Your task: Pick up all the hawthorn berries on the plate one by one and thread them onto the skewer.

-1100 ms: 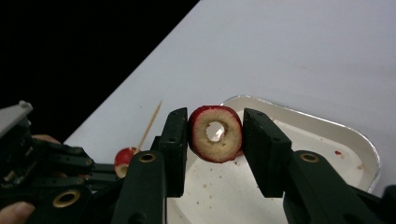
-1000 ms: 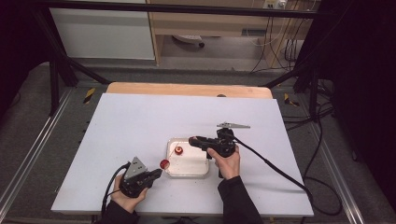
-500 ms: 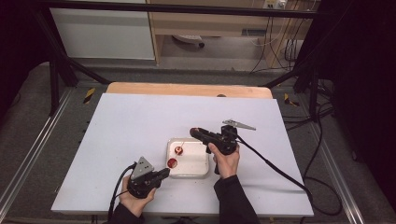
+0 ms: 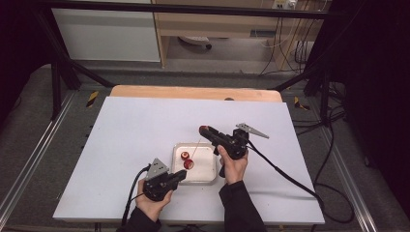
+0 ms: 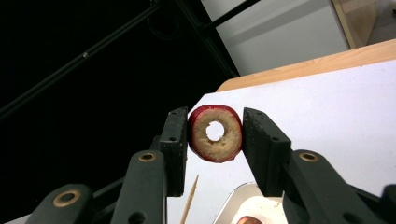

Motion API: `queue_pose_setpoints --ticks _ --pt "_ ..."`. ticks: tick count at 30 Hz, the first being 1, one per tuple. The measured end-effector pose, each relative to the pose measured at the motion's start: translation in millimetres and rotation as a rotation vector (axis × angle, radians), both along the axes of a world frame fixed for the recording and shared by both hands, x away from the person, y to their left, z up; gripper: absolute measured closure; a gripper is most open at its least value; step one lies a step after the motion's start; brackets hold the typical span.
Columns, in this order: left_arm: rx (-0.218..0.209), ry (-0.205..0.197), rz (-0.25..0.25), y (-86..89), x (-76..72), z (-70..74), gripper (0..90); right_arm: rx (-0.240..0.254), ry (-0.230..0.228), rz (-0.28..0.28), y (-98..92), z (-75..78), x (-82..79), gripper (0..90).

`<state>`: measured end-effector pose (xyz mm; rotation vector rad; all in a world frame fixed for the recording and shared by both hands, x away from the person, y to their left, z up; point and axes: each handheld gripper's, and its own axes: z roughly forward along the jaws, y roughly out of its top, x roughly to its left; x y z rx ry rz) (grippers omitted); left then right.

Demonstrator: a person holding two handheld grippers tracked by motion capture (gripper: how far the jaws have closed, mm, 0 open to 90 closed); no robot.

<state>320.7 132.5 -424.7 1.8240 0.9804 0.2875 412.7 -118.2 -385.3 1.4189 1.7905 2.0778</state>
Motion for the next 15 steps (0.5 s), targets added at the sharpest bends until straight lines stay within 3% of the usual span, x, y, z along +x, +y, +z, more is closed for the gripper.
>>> queue_pose_setpoints --ticks 15 --pt "-0.026 -0.009 0.020 -10.0 3.0 -0.1 87.9 0.057 -0.018 -0.022 2.5 -3.6 -1.7 62.4"
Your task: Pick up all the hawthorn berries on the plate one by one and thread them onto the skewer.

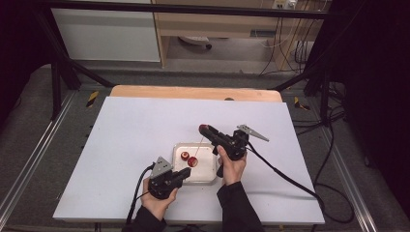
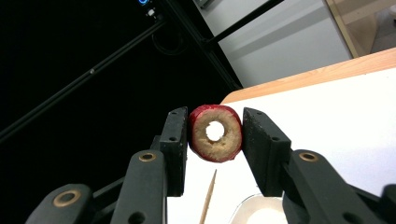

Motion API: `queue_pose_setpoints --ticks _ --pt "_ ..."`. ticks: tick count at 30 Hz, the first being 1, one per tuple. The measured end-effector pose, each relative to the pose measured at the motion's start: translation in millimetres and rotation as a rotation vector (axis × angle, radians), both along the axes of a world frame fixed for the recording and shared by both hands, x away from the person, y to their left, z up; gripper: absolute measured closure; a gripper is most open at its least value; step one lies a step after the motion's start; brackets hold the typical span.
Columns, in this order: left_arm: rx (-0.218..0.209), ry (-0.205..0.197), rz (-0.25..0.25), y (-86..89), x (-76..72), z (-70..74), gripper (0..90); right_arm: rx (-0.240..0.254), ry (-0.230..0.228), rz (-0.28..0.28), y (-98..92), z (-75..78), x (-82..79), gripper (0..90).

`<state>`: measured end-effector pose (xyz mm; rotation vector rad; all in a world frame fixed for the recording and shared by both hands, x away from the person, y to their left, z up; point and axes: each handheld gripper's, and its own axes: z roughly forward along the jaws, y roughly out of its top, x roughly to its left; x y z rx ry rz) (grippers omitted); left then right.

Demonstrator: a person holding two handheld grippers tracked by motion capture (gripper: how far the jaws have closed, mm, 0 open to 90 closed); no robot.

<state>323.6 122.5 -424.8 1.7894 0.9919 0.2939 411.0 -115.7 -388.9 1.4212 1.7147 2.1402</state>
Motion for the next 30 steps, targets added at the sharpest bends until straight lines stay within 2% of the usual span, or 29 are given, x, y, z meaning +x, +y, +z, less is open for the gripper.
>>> queue_pose_setpoints --ticks 16,24,30 --pt "-0.024 -0.002 0.023 -1.2 1.9 2.1 87.9 0.012 -0.004 0.001 2.6 -2.7 -1.9 62.4" --pt "-0.052 0.010 0.042 -6.9 2.9 3.5 87.9 0.021 -0.007 -0.005 6.2 -6.9 -4.8 62.5" --pt "-0.068 0.001 0.056 -8.1 4.6 4.8 87.9 0.021 0.006 0.009 8.4 -9.3 -7.3 62.6"
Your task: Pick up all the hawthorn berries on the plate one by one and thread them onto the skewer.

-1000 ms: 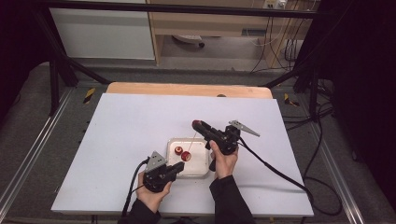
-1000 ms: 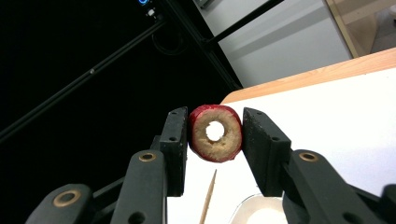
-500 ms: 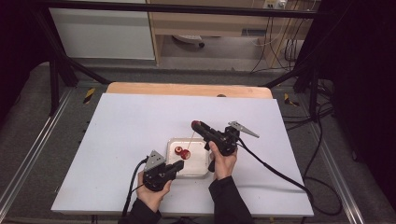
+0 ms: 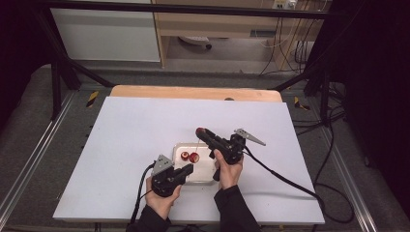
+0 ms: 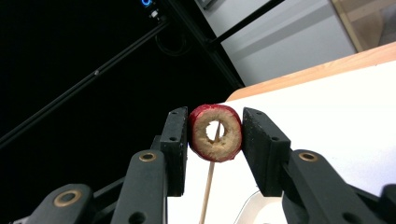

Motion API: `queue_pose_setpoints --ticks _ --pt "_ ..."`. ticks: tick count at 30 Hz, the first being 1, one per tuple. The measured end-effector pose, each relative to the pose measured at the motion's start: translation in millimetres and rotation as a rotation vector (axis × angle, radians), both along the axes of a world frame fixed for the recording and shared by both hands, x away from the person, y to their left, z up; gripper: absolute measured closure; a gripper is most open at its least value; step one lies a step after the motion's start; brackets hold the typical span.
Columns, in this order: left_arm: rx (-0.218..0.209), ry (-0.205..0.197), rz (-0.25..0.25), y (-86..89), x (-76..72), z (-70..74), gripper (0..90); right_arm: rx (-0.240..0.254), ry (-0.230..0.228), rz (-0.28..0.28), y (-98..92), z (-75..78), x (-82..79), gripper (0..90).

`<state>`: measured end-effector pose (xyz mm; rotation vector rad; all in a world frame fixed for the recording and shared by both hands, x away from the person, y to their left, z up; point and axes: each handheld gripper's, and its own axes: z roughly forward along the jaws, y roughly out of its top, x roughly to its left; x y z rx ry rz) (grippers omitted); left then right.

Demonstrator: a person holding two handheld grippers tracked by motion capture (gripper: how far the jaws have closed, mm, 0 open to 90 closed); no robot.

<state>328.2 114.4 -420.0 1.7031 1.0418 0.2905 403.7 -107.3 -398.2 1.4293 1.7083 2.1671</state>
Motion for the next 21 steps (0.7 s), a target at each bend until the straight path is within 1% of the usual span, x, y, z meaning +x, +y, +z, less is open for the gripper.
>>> queue_pose_setpoints --ticks 5,6,8,11,12,13,17,18,21 --pt "0.004 0.018 -0.008 -1.2 1.9 -1.7 88.0 -0.006 0.007 0.003 1.2 -1.6 -3.1 63.0" --pt "0.009 0.009 -0.006 -0.9 2.3 -2.2 88.1 -0.007 0.005 0.003 1.2 -1.6 -3.7 63.0" --pt "0.010 0.005 -0.009 -0.4 2.0 -2.2 88.2 -0.014 0.003 0.000 0.0 -2.6 -4.5 63.1" --pt "0.009 -0.007 -0.006 0.7 1.0 -1.2 88.3 -0.006 0.011 0.004 -3.3 -3.4 -4.3 63.3" --pt "0.008 -0.003 -0.008 0.7 0.9 -1.1 88.4 0.001 0.015 0.004 -3.8 -3.5 -4.5 63.3" --pt "0.014 -0.004 -0.006 0.7 0.8 -1.2 88.5 0.001 0.009 0.005 -4.6 -3.7 -4.6 63.3" --pt "0.043 -0.020 0.000 3.2 0.4 -0.2 88.6 -0.016 0.022 0.021 -6.8 -2.0 -3.5 63.4" --pt "0.053 -0.024 0.000 4.7 0.8 -0.1 88.6 -0.020 0.034 0.028 -7.4 -1.3 -3.1 63.5" --pt "0.061 -0.024 -0.012 6.8 0.9 -0.8 88.5 -0.028 0.052 0.048 -8.4 -0.8 -1.9 63.7"
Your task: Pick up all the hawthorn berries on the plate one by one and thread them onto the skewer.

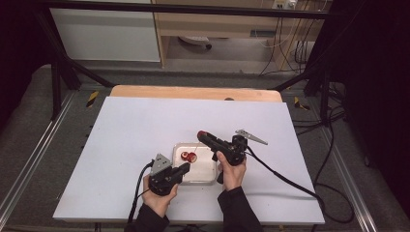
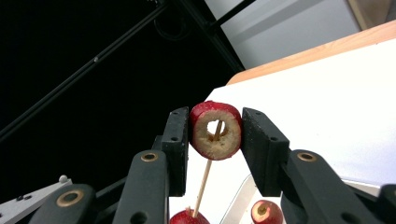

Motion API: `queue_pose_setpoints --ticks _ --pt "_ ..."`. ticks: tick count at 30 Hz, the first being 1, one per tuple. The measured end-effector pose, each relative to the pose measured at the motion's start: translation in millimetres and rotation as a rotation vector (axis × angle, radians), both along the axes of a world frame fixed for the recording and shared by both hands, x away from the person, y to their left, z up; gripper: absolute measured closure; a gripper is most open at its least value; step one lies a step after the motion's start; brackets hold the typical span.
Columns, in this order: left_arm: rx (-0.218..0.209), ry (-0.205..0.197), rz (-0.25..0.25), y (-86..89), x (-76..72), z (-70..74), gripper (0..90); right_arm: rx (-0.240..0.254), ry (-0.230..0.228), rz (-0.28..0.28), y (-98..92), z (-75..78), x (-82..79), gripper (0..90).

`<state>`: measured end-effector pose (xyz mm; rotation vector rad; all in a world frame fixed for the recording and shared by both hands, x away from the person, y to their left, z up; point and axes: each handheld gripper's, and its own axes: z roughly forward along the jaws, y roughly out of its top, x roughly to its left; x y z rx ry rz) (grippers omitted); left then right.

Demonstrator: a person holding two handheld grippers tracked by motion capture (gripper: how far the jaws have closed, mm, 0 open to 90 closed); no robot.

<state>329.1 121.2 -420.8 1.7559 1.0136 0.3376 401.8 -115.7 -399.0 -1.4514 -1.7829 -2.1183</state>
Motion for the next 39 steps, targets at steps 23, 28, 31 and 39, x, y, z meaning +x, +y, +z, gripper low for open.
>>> queue_pose_setpoints --ticks 23,28,31,39 --pt "0.011 -0.024 0.001 -4.5 -3.9 -2.8 88.7 0.002 -0.006 0.003 1.0 -0.1 -3.7 64.1" --pt "0.033 -0.066 0.012 -3.2 -7.3 -0.7 88.6 0.005 0.001 0.003 0.4 -0.2 -2.0 64.1" --pt "0.069 -0.089 0.022 -2.6 -8.2 0.1 88.7 0.009 0.011 -0.002 1.3 -1.4 0.0 64.1" --pt "0.095 -0.092 0.014 -2.3 -6.7 0.6 88.7 0.002 0.025 -0.004 1.6 -3.1 2.1 64.2"
